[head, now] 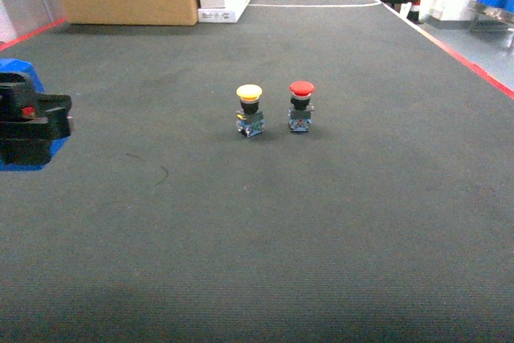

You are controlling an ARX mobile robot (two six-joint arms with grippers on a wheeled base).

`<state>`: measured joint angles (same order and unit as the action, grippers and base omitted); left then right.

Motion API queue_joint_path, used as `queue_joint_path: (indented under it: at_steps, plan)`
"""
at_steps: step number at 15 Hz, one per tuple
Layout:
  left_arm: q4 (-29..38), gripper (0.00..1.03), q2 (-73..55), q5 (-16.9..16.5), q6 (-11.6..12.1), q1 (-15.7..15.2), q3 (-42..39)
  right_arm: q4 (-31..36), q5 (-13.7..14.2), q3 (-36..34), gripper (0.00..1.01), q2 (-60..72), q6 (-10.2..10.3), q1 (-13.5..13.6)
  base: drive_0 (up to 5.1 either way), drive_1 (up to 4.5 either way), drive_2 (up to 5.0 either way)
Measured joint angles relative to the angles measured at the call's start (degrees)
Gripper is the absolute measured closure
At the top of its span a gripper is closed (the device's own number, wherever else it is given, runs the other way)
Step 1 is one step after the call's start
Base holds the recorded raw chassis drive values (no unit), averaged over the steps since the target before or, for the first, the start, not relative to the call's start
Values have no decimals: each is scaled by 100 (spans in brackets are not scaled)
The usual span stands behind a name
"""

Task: Pick blue part to blue bin on bottom shelf

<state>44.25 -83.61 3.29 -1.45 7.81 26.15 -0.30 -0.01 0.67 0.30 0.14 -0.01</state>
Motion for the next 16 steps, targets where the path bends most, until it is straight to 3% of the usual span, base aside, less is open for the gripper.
queue_joint_path:
  at_steps: [1, 3, 5, 8, 13, 16]
  plan:
    - [-402, 59, 743, 173, -13, 138, -306, 0, 0, 0, 3, 0, 0, 0, 0, 0, 0]
    - [-1438, 59, 2540, 846, -146, 455, -719, 0, 0, 0, 3, 0, 2, 0, 0, 0, 0]
    - [-2411, 59, 4011, 1231, -208, 1001, -885, 0, -2, 0, 3, 0, 0, 0, 0, 0, 0]
    - [-4151, 59, 5816, 2218, -457, 2009, -1145, 0, 0, 0, 3, 0, 0, 0, 0, 0, 0]
    - [-4207, 59, 5969, 2315, -566, 2055, -1161, 0, 0, 0, 3, 0, 2, 0, 0, 0, 0]
    - [-4212, 59, 5960, 2319, -568, 2055, -1161, -4, 0, 0, 3, 0, 2, 0, 5, -277, 287]
